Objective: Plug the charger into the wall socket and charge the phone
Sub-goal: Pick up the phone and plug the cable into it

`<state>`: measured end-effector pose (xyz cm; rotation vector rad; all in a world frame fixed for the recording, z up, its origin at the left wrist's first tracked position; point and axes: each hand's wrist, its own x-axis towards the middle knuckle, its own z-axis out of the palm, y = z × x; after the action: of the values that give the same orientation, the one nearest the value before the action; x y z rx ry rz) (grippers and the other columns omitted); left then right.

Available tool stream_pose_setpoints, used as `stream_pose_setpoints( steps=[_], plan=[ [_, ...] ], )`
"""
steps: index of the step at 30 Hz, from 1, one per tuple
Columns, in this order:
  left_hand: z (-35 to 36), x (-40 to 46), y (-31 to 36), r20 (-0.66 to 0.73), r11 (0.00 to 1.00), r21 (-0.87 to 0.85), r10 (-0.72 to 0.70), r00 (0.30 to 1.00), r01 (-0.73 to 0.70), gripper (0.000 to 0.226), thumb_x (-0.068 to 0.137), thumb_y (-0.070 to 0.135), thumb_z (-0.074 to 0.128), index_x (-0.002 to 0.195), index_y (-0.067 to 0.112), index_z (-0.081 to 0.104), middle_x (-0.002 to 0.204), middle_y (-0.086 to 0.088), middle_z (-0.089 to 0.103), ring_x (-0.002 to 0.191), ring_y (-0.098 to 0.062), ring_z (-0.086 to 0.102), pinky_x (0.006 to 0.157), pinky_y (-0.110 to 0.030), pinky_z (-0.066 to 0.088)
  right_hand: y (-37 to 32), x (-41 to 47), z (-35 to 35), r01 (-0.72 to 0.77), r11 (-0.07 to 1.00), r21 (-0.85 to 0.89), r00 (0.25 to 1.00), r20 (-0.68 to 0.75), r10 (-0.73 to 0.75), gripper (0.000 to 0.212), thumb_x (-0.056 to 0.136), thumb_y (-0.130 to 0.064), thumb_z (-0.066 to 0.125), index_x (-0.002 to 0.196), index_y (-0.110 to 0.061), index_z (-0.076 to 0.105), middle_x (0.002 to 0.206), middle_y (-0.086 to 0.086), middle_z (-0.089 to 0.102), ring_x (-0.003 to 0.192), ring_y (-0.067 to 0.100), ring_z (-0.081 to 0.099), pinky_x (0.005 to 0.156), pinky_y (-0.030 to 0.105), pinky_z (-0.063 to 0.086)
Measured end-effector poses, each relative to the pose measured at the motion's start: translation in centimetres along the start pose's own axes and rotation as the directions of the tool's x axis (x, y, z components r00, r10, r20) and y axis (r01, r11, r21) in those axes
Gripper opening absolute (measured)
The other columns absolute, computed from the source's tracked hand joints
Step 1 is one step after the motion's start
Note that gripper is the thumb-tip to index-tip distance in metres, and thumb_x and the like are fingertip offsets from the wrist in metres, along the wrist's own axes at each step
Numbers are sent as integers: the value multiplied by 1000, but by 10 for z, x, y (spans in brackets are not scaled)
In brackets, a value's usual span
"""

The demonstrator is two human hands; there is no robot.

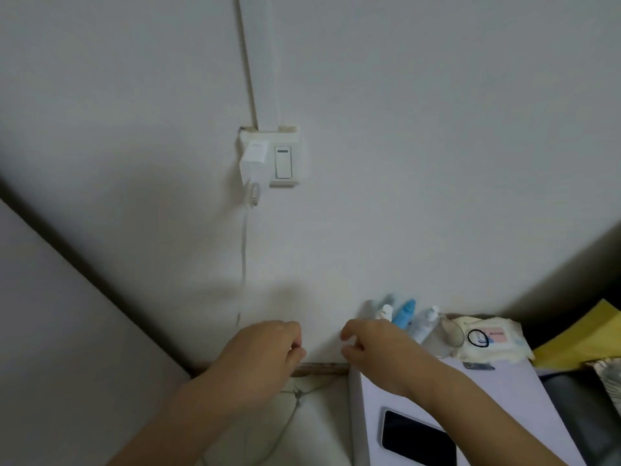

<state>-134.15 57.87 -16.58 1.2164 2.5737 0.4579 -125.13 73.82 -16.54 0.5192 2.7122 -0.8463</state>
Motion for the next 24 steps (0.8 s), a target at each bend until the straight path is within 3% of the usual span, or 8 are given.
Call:
stream_pose_setpoints(
  steps=[5,9,15,20,22,24],
  plan=[
    [42,17,24,13,998,22,-55,998,55,19,88,29,44,92,17,57,98,-3,64,91,-21,56,76,-33,42,47,-12,-6,-1,999,-36,997,77,4,33,93,-26,43,123,-16,52,118,7,61,104,21,57,82,27,45],
    [72,29,32,30,994,22,-105,994,104,17,88,28,44,88,16,57,92,-5,63,86,-21,55,71,-32,39,86,-18,-1,-2,998,-62,998,64,6,29,92,-29,44,114,-16,57,108,6,65,94,21,61,80,29,48],
    [108,41,22,70,985,-2,-172,983,173,13,89,28,42,77,23,46,78,4,50,76,-17,46,65,-29,33,134,-12,22,-59,998,-38,989,135,64,32,92,-32,41,123,-24,50,119,0,59,105,15,55,81,22,40],
    [152,61,4,133,977,142,-177,975,158,19,90,24,39,90,13,55,104,-10,62,97,-26,54,82,-34,40,163,2,51,-143,990,2,970,197,140,31,93,-29,40,121,-23,52,118,0,61,103,15,57,77,18,36],
    [172,73,-2,193,961,251,-168,967,117,20,88,25,45,97,11,56,111,-10,60,105,-27,52,88,-34,41,174,9,66,-184,983,5,962,207,179,29,93,-27,39,117,-21,54,113,2,63,100,17,59,74,20,39],
    [189,83,-8,209,944,329,-107,972,33,20,71,25,68,85,12,63,96,-8,66,92,-26,61,78,-26,50,184,15,80,-228,974,5,949,224,221,27,91,-26,38,111,-21,56,105,1,64,94,17,60,75,25,44]
  ],
)
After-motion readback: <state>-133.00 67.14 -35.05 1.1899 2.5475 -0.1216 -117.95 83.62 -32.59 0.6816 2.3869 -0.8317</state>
